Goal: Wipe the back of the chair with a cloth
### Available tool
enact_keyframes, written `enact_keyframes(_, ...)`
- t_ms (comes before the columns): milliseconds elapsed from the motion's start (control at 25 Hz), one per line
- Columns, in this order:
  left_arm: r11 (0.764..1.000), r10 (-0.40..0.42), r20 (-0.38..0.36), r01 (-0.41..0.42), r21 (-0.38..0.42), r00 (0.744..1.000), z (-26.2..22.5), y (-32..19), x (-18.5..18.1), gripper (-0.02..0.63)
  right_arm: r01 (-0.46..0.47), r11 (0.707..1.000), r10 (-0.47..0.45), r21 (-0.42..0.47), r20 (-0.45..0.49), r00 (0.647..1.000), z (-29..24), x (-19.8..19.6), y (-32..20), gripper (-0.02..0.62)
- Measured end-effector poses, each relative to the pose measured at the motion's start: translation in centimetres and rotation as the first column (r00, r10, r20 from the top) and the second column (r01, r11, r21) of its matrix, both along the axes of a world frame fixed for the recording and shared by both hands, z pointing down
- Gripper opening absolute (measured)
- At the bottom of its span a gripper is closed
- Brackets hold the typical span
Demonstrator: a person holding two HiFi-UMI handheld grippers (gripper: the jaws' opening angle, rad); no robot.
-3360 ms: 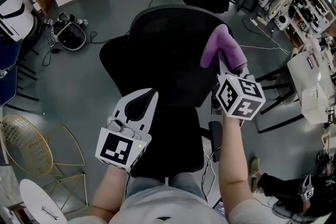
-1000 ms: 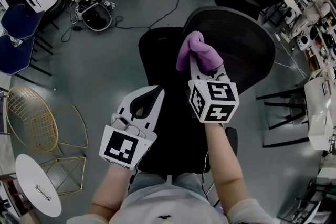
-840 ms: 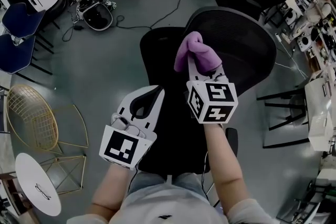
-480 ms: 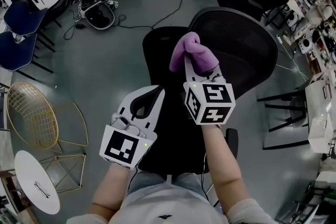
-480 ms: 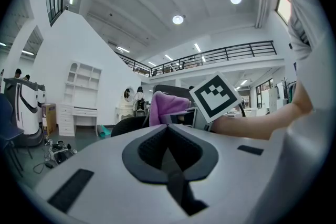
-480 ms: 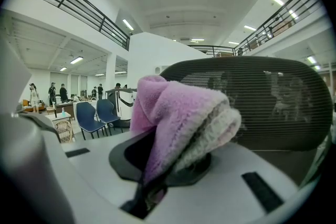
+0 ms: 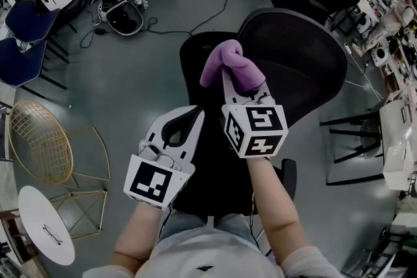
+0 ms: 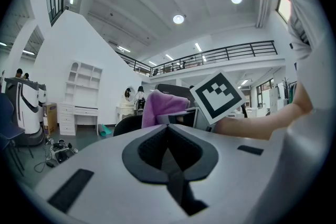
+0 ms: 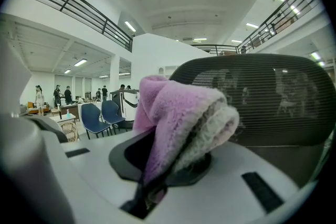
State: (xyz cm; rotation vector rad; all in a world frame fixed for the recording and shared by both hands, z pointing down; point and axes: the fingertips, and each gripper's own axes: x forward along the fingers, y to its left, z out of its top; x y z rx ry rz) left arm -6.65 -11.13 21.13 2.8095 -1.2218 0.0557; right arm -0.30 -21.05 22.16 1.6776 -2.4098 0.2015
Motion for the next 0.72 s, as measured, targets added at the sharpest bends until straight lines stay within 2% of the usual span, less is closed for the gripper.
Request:
enact_keyframes(400,1.000,-0.031,0.010,0.031,0.001,0.999,0.2,-0.4,-1.3,0.014,0.053,0.996,-0.055,-0.069,-0.028,0.998,3.4,-2.4,-0.8,0.054)
enact_keyframes(720,0.997,-0.070,0.019,0.071,-0.027,0.997,1.5,-1.0,-4.3,0.014,0.007,0.990,-0.011,-0.143,-0.030,0.999,7.1,-4.0,-3.2,0.054)
